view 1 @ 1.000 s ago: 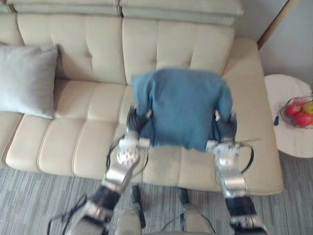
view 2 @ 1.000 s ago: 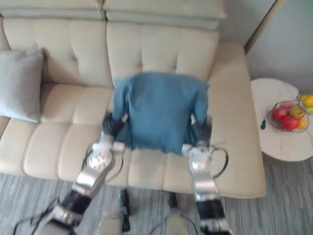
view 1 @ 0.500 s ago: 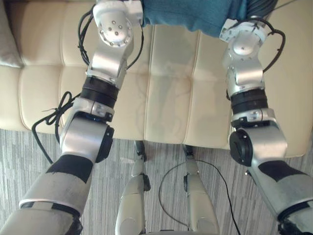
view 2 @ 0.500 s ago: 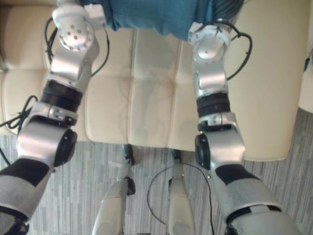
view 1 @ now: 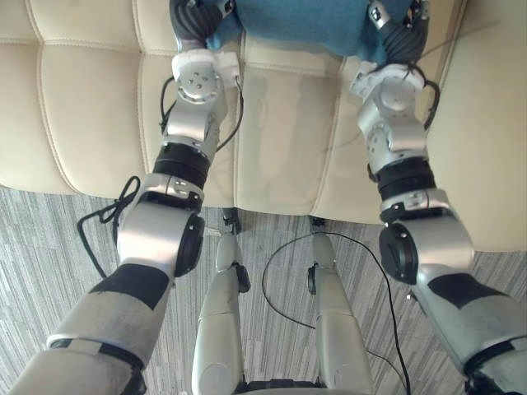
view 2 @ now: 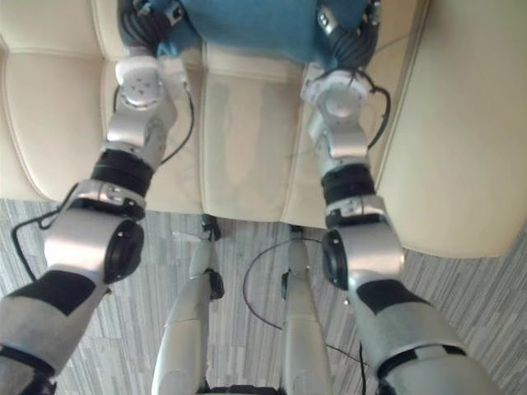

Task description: Pick up cushions and gather them together orderly.

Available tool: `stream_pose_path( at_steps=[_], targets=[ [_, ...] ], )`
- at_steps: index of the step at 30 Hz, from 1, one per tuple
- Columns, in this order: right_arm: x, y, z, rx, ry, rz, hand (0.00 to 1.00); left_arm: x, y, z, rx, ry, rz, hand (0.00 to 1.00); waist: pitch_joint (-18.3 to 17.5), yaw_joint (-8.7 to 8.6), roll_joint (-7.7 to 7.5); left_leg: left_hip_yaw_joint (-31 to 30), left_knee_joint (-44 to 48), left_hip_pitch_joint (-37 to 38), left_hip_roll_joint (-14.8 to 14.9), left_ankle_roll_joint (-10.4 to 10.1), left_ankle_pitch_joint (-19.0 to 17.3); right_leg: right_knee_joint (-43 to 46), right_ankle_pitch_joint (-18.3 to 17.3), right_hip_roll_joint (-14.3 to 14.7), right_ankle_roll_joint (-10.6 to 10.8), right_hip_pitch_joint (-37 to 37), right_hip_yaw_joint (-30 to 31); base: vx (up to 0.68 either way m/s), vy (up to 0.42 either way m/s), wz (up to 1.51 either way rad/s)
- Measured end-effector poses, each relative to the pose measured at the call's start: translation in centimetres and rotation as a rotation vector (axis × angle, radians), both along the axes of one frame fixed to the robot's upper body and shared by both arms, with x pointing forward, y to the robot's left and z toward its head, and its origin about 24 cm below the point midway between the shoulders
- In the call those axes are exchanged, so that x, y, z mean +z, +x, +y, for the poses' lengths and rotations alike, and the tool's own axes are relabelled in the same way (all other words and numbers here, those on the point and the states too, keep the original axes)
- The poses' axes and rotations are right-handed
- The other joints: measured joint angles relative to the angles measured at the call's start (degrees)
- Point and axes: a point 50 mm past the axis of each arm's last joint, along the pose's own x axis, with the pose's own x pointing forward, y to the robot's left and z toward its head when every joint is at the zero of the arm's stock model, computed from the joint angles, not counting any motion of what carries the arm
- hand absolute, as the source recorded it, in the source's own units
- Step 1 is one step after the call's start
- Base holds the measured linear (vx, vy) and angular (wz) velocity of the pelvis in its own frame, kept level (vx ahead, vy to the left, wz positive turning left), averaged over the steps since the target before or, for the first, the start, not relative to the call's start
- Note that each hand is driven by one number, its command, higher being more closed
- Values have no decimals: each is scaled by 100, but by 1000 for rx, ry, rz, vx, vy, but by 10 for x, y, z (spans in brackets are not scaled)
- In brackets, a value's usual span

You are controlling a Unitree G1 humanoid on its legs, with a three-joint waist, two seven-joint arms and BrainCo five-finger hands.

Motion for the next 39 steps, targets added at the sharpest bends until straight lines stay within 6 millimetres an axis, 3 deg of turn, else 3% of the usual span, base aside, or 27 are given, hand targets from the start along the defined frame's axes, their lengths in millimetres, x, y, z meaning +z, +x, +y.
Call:
stream_pose_path(
  at_steps=[4, 8, 14, 16, 17, 20, 23, 27, 33, 39],
  targets=[
    [-15, -8, -7, -2, -1, -20, 0, -14, -2, 7, -9, -29, 4, 0, 0, 34, 0, -17, 74, -11, 3, -29, -23, 141, -112, 24, -63, -29, -19, -32, 17, 3],
    [-44, -20, -26, -27, 17, -10, 0, -32, -7, 24, -3, -56, 11, 0, 0, 79, 0, -25, 177, 72, 3, -30, -22, 473, -275, 45, -86, -62, -32, -75, 8, 1],
    [-102, -63, -86, -149, -5, 33, 0, -95, -28, 65, 36, -77, 66, 0, -13, 113, -10, -121, 196, 808, 22, -89, -146, 838, -595, 66, -128, 571, -150, -52, -24, 8],
    [-122, -80, -98, -174, -20, 61, 0, -121, -39, 72, 37, -81, 99, 0, -62, 113, -20, -162, 288, 952, 29, -112, -219, 934, -700, 66, -154, 750, -213, 8, -39, 17],
    [-138, -90, -103, -179, -26, 101, 0, -145, -48, 76, 35, -101, 145, 0, -105, 127, -48, -174, 323, 1067, 31, -121, -269, 953, -769, 61, -127, 878, -238, 16, -48, 12],
    [-186, -114, -101, -159, -17, 236, 0, -213, -78, 71, 15, -196, 311, 0, -176, 145, -87, -249, 374, 1471, 11, -99, -361, 1000, -881, 22, -176, 1329, -343, 40, -57, 15],
    [-237, -142, -91, -109, 41, 392, 0, -277, -116, 62, -1, -273, 496, 0, -494, 174, -158, -333, 372, 1831, -7, -118, -466, 1072, -1077, -20, -216, 1712, -469, 74, -48, 20],
    [-293, -174, -73, -22, 84, 598, 0, -334, -163, 58, 0, -310, 708, 0, -1041, 196, -219, -382, 369, 2409, -49, -154, -645, 1101, -1323, -66, -234, 2315, -579, 104, -34, 12],
    [-376, -227, -55, 35, 164, 991, 0, -404, -218, 48, -31, -266, 1066, 0, -1845, 197, -200, -463, 210, 3023, -84, -178, -789, 812, -1509, -132, -284, 3009, -804, 108, -11, 13],
    [-419, -268, -46, 25, 252, 1247, 0, -435, -256, 49, 0, -266, 1265, 0, -2187, 222, -190, -320, -127, 3611, -88, -218, -805, 470, -1460, -132, -235, 3540, -782, 91, -5, -7]
  ],
)
